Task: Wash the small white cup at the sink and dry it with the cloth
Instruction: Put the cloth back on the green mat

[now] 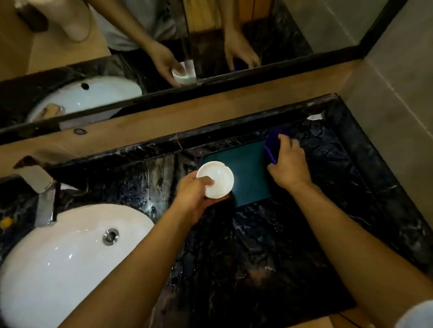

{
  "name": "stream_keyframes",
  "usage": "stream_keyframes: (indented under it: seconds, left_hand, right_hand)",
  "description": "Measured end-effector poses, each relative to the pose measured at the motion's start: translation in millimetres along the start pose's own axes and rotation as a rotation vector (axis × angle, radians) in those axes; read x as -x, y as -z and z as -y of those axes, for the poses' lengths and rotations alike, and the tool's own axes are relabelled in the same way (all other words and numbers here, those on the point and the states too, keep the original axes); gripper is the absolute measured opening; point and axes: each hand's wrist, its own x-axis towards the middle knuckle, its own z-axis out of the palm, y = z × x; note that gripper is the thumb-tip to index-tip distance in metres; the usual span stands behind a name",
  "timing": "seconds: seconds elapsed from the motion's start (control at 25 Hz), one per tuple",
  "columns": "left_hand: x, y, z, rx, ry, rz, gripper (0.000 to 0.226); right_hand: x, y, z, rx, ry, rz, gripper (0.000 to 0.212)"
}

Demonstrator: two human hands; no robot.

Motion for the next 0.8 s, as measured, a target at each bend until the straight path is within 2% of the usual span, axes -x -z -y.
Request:
stream_keyframes:
  seconds: [0.08, 0.12, 0.2, 0.24, 0.28, 0.32, 0.4, 0.44, 0.68, 0.8]
  left_hand:
    - [-6, -6, 2, -0.012, 0.012, -0.013, 0.047]
    - [-9, -9, 3, -0.023, 0.015, -0.012, 0.049]
    - [-14, -15, 6, -0.05, 0.004, -0.002, 0.05]
    - [-18, -19, 7, -0.058, -0.002, 0.0, 0.05]
    - [-21, -23, 7, -0.063, -0.002, 0.003, 0.05]
    - [-23, -28, 7, -0.064, 0.0, 0.009, 0.05]
    - [-27, -36, 8, -0.063, -0.001, 0.031, 0.048]
    - [-29, -38, 9, -0.064, -0.004, 0.04, 0.045]
    - [-36, -39, 13, -0.087, 0.03, 0.017, 0.033]
    - [-45, -34, 17, -0.346, -0.093, -0.076, 0.028]
  right_hand:
    - [-5, -10, -5, -0.027, -0.039, 0.025, 0.088]
    - [-4, -12, -7, -0.027, -0.049, -0.019, 0.086]
    - [6, -12, -8, -0.082, -0.007, -0.212, 0.067]
    - [11, -9, -5, -0.192, 0.039, -0.258, 0.053]
    - [16, -7, 1, -0.326, 0.075, -0.201, 0.042]
    - [22, -6, 7, -0.414, 0.101, -0.058, 0.037]
    - [33, -15, 14, -0.424, 0.155, 0.205, 0.039]
    - [34, -22, 15, -0.409, 0.161, 0.238, 0.039]
    - [33, -39, 15, -0.514, 0.038, 0.229, 0.037]
    - [25, -40, 19, -0.441, 0.012, 0.194, 0.035]
